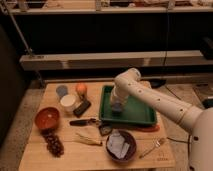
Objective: Wipe tray with sponge
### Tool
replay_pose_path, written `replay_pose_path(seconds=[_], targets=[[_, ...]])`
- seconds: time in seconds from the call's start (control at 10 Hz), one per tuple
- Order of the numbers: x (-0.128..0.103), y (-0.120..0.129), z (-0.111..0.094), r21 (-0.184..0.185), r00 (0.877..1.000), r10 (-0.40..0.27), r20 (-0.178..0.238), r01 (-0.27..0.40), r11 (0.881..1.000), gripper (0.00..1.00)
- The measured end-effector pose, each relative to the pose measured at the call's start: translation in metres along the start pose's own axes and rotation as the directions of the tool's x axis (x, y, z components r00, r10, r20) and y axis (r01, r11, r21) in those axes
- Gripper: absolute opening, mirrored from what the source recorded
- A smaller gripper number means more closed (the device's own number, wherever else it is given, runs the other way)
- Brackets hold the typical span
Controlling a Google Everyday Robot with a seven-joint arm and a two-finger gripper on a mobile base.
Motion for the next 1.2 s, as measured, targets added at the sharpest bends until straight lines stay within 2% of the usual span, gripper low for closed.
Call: replay_pose_path(seconds=[0.3,0.5,0.7,1.2], targets=[[-0.021,0.003,-0.008,0.013,1.0,-0.014,0.01,0.014,1.0,0.21],[-0.03,0.015,-0.011,0.015,1.0,0.007,0.011,-0.007,1.0,0.21],[-0.039,0.038,-0.02,0.007,0.999,0.054,0.001,-0.054,0.999,0.21],[-0.03,0.07,-0.036,-0.032,0.991,0.125,-0.056,-0.127,0.991,0.21]])
